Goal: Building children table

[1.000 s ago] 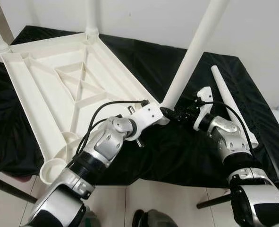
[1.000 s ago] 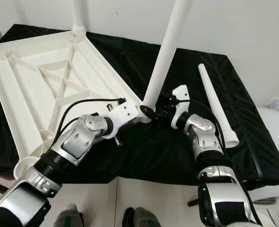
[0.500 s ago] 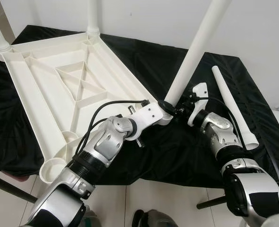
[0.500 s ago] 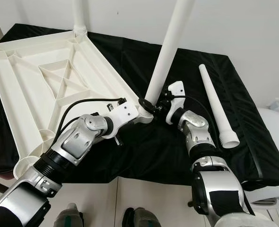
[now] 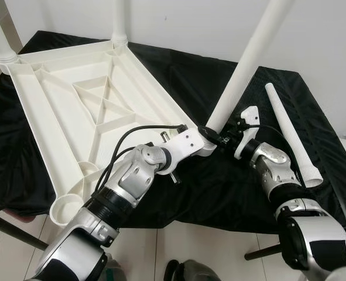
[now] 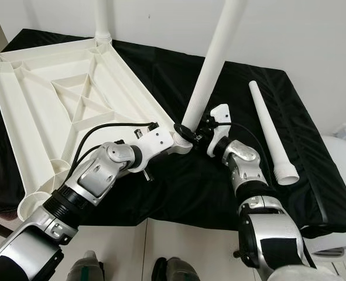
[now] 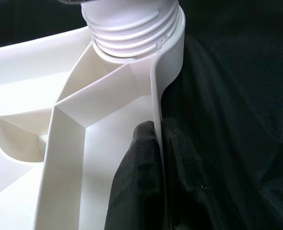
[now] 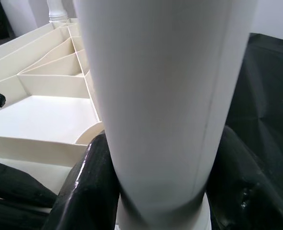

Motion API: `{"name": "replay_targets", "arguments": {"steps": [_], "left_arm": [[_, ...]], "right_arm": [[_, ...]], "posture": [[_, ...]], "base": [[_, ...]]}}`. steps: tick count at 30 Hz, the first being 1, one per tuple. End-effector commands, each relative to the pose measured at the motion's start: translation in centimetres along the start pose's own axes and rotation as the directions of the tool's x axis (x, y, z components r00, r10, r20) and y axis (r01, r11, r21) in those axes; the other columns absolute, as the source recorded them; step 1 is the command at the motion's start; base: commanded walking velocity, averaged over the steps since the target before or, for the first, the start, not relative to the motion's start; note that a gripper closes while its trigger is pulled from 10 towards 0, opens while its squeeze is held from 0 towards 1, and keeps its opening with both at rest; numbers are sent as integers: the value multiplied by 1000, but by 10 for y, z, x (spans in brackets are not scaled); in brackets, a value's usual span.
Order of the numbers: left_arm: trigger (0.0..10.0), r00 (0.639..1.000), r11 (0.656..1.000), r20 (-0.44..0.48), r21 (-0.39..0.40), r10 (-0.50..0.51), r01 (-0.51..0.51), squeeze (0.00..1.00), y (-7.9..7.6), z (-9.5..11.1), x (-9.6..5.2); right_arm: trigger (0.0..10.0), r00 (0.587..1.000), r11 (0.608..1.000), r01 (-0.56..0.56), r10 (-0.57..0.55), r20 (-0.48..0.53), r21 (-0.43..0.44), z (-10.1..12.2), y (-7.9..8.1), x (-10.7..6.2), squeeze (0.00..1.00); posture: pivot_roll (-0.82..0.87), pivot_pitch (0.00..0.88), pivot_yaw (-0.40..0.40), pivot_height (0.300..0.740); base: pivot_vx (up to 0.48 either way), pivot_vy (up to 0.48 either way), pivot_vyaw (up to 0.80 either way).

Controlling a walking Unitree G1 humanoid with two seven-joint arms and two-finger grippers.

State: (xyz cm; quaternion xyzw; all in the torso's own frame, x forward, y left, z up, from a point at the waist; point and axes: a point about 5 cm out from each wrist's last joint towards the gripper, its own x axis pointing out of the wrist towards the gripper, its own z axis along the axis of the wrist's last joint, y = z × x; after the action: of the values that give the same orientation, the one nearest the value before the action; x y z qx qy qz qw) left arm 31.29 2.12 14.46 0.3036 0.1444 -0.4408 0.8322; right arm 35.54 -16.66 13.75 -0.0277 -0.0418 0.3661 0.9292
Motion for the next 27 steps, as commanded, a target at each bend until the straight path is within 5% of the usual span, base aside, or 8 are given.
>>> {"name": "replay_targets", "arguments": {"steps": [1, 13, 18, 27], "left_arm": [[10000, 999, 999, 37, 43, 0, -1, 0, -2, 11, 0], [10000, 999, 999, 38, 36, -6, 4, 0, -6, 10, 1], [10000, 999, 999, 35, 32, 0, -1, 0, -5, 9, 1], [10000, 1000, 1000, 30, 26, 7, -8, 0, -2, 8, 0]], "right_arm": [[10000, 997, 997, 67, -65, -37, 48, -14, 1, -8, 0], [10000, 942, 937, 330, -335, 28, 114, -15, 31, 17, 0], [10000, 878, 863, 474, -479, -12, 177, -5, 40, 35, 0], [10000, 759, 752, 650, -650, -38, 108, 2, 57, 50, 0]], "posture": [[80, 3, -108, 740], [84, 1, -117, 740], [85, 11, -121, 740], [81, 16, -114, 740]], "base": [[0, 0, 0], [0, 0, 0], [0, 0, 0], [0, 0, 0]]}}
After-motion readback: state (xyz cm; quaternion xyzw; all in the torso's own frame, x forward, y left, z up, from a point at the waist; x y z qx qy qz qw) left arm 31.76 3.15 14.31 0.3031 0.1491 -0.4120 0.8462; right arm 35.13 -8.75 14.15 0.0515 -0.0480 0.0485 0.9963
